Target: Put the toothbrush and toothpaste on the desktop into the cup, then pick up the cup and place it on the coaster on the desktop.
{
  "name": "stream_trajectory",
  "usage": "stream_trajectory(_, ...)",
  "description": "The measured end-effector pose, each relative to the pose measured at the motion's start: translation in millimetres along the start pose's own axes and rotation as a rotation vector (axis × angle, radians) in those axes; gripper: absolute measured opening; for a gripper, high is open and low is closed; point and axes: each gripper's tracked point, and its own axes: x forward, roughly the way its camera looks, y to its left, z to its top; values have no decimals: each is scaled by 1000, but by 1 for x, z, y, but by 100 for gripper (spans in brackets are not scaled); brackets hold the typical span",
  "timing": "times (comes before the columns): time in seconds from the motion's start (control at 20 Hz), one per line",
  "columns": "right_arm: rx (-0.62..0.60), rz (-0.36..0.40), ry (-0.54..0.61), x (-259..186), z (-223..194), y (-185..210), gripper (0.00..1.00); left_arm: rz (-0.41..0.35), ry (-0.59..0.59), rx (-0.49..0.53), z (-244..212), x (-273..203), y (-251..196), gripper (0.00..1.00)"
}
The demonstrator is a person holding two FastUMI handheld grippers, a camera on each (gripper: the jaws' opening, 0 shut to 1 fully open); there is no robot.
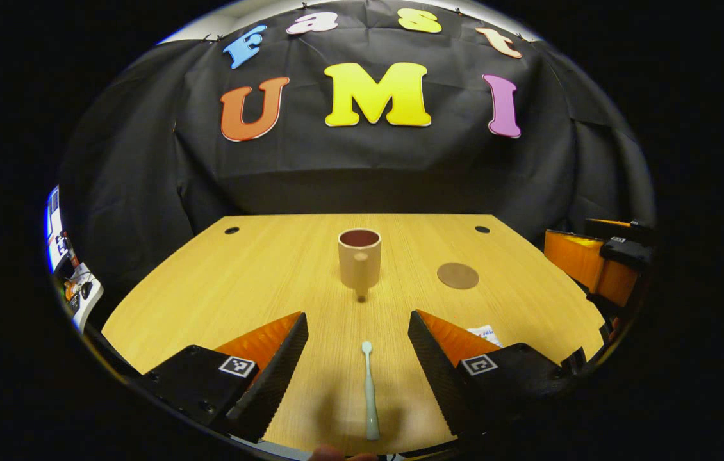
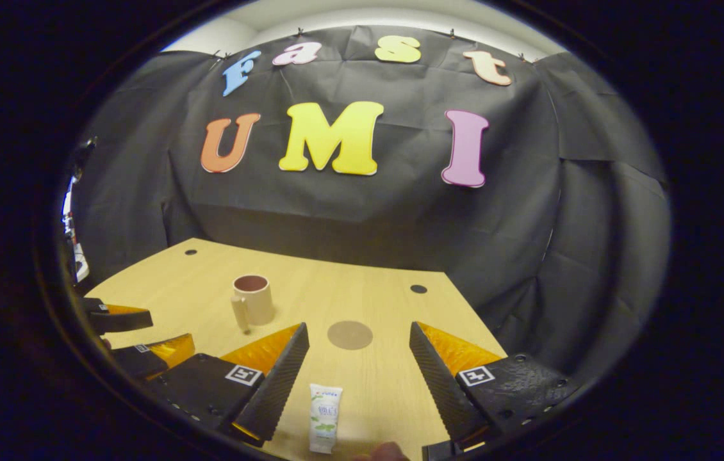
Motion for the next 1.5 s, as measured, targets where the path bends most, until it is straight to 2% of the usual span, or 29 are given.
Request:
stream_trajectory(0.35,5,4,68,-9,-34,-7,95,28,94,-8,-57,22,-1,100)
stream_trajectory(0.7,5,-13,110,-14,-54,-20,95,25,136,10,-81,39,1,81)
stream_trajectory(0.75,6,-15,114,-13,-56,-20,95,23,141,12,-84,38,3,85)
stream_trajectory(0.8,6,-17,116,-13,-56,-21,95,21,146,11,-86,38,4,76)
stream_trajectory(0.85,4,-19,117,-13,-58,-20,98,21,150,16,-88,39,5,73)
stream_trajectory(0.95,3,-19,118,-12,-59,-20,95,8,156,27,-91,42,2,67)
stream_trajectory(1.15,-8,-19,128,-11,-63,-18,98,-3,171,31,-98,48,-4,54)
stream_trajectory(1.3,-5,-20,132,-9,-64,-17,95,-9,170,39,-96,50,-6,44)
stream_trajectory(1.5,-12,-21,135,-7,-67,-15,98,-10,167,38,-96,53,-5,25)
